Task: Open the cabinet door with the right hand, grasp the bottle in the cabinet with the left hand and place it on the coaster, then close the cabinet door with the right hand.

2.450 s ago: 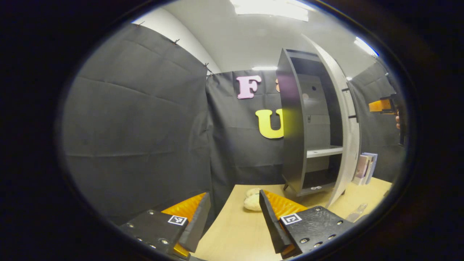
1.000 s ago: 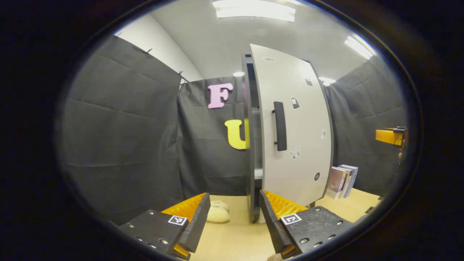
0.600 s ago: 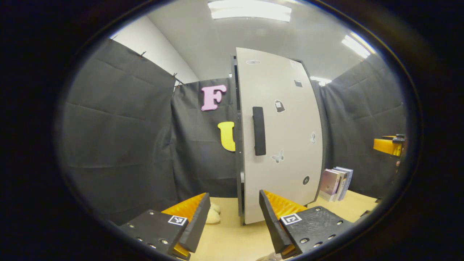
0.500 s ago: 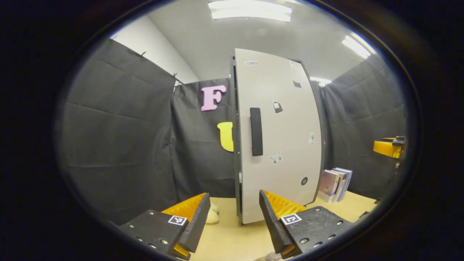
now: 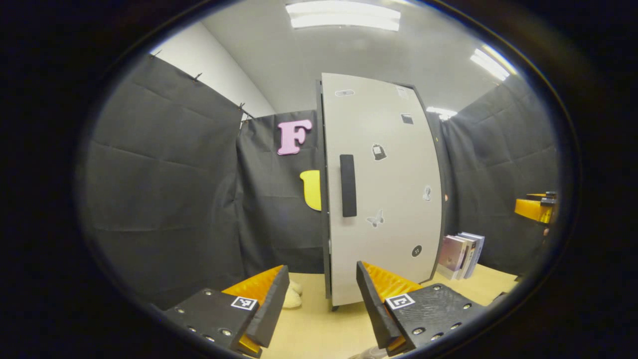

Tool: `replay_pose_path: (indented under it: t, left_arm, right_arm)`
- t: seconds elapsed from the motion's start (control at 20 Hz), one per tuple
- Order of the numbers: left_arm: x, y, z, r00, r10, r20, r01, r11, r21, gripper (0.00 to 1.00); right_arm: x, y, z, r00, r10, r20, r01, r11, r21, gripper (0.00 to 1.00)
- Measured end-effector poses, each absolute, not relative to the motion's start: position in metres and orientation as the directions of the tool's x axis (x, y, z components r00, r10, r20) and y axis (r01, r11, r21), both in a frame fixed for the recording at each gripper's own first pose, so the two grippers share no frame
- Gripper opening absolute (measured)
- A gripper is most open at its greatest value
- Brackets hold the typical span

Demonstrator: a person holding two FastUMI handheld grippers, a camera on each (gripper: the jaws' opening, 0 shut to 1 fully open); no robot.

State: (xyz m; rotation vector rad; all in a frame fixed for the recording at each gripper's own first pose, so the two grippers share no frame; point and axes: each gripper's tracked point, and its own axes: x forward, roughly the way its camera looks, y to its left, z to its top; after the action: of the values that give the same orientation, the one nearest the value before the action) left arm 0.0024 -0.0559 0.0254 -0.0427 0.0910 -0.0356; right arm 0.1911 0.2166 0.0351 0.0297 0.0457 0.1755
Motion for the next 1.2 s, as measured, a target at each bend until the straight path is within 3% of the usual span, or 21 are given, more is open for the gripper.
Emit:
replay_pose_path:
  t: [0.25,0.4,0.45,0.5,1.2]
  left_arm:
    - [0.0,-0.045,0.03,0.995,-0.038,-0.09,0.033,0.998,-0.052,0.74]
    - [-0.001,-0.042,0.031,0.995,-0.039,-0.089,0.034,0.998,-0.05,0.81]
    - [-0.001,-0.042,0.031,0.995,-0.04,-0.088,0.036,0.998,-0.049,0.81]
    - [-0.001,-0.041,0.032,0.995,-0.041,-0.087,0.037,0.998,-0.048,0.74]
    - [0.003,-0.027,0.032,0.996,-0.05,-0.078,0.046,0.997,-0.056,0.74]
  right_arm:
    - [0.19,0.218,0.037,0.985,0.17,-0.039,-0.169,0.985,0.026,0.94]
    - [0.189,0.218,0.039,0.986,0.162,-0.034,-0.161,0.987,0.019,0.94]
    - [0.188,0.219,0.038,0.986,0.16,-0.035,-0.16,0.987,0.022,0.94]
    - [0.188,0.219,0.038,0.987,0.159,-0.037,-0.158,0.987,0.024,0.94]
    - [0.188,0.226,0.038,0.986,0.16,-0.037,-0.159,0.987,0.023,0.95]
